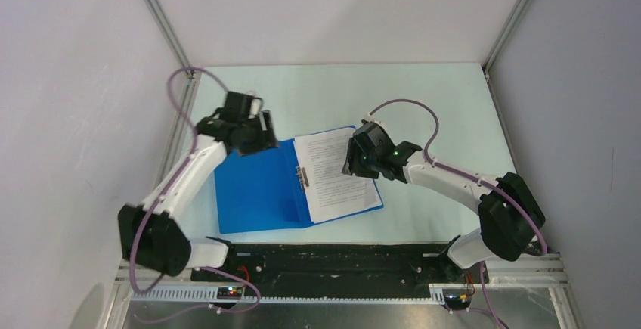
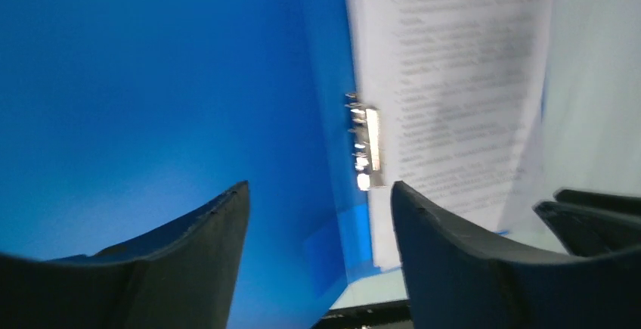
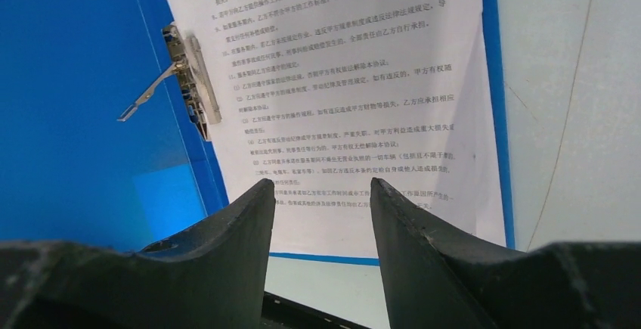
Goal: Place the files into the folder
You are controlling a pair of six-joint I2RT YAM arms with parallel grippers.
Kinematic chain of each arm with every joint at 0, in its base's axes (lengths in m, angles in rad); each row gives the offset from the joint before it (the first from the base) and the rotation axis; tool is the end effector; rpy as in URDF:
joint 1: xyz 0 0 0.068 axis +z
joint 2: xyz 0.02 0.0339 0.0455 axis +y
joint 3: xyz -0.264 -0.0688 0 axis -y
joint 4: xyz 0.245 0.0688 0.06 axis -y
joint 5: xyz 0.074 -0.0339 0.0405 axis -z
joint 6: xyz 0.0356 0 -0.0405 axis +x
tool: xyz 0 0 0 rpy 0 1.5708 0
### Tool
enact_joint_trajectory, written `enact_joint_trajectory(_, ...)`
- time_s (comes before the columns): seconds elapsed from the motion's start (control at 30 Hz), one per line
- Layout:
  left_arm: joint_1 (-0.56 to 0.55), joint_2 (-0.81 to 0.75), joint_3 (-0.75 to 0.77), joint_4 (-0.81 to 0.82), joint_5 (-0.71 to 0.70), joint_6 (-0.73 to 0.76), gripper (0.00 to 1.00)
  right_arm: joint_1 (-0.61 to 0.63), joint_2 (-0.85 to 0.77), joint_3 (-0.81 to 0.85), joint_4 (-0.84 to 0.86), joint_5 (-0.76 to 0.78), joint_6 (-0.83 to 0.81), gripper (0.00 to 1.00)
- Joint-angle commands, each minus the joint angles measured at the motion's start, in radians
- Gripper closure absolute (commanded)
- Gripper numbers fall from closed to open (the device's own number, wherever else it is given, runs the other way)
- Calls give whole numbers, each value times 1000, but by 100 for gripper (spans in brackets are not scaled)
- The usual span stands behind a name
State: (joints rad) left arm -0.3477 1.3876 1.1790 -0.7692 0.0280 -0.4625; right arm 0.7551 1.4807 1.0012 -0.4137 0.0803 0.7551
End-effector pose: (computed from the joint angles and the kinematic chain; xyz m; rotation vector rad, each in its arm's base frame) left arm 0.2679 -0.0981 0.2902 -0.1373 2.5824 -0.3446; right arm 0.2277 0.2103 0.2313 0.0360 2.5425 0.5397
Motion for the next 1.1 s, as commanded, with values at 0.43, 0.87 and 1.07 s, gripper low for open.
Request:
enact_joint_trajectory(0.43, 460, -387, -168, -203, -219, 46, 2, -25, -30, 39, -77, 87, -70, 46)
enact_joint_trajectory(0.87, 478, -303, -347, -109, 43, -34, 2, -22, -20, 39, -35, 45, -78, 46)
enact_joint_trajectory(1.07, 381, -247, -397, -42, 85, -109, 2, -18, -23, 39, -33, 39, -76, 46)
